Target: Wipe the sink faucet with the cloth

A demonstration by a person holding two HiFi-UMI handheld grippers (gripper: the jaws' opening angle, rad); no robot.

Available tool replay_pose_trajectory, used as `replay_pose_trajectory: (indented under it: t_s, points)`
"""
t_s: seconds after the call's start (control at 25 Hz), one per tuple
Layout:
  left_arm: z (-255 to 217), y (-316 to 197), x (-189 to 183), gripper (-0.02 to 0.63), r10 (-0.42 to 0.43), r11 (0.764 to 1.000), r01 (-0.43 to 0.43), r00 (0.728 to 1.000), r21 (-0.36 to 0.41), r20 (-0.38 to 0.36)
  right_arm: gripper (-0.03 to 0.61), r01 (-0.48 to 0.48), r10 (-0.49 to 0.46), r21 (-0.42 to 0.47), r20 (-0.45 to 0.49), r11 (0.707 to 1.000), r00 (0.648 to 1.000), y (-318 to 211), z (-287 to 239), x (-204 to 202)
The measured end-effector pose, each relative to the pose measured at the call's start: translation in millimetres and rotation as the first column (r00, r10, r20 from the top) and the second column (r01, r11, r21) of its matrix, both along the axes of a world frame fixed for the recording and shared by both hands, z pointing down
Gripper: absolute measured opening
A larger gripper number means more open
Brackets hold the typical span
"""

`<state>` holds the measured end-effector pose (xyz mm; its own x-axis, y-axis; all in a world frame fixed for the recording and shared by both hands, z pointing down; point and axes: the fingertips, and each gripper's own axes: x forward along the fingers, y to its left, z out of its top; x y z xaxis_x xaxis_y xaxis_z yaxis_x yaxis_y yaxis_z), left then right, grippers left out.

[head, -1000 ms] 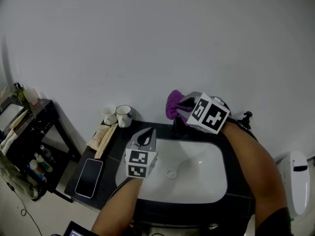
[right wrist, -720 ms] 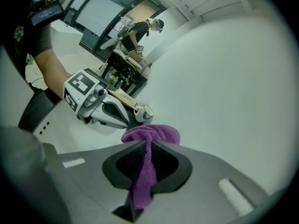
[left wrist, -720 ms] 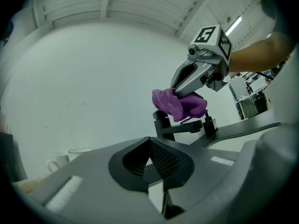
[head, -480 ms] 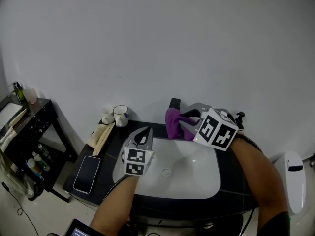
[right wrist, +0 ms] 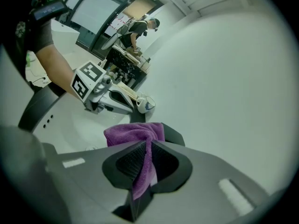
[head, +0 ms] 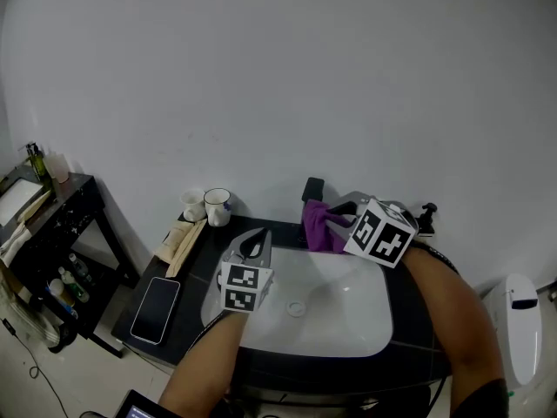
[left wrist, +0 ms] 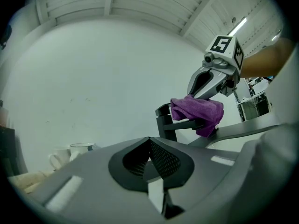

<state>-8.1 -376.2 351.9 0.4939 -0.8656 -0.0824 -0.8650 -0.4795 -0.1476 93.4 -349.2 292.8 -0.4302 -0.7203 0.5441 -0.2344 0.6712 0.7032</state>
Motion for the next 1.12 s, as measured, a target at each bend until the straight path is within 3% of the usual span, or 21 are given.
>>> replay_pose_trajectory:
  t_s: [0.4,0.6,0.8,1.12]
  points:
    - [0.4,-3.6,12.0,0.017,0.023,0.999,-0.024,0.999,0.023,0.047,0.037,-0.110,0.114,-0.034,0.131,0.993,0.985,-68.4,5.1,8.3]
    - [-2.8,-5.8,10.9,0.017,0.017,0.999,-0.018,0.999,0.032,0.028,0.038,-0.080,0.085,-0.049,0.105,0.996,0.991,-71.9,5.9,6.0]
    - [-2.4,-6.6,10.0,0.017,0.008,1.000,-0.009,0.999,0.030,0.032,0.037,-0.045,0.045,-0.109,-0.004,0.993,0.999,-61.9,22.0,-8.1]
    - [-0.8,-6.2,10.4,0.017,0.016,1.000,-0.016,0.999,0.025,0.032,0.034,-0.017,0.009,-0.155,-0.049,0.988,0.999,-47.7,29.6,-12.2]
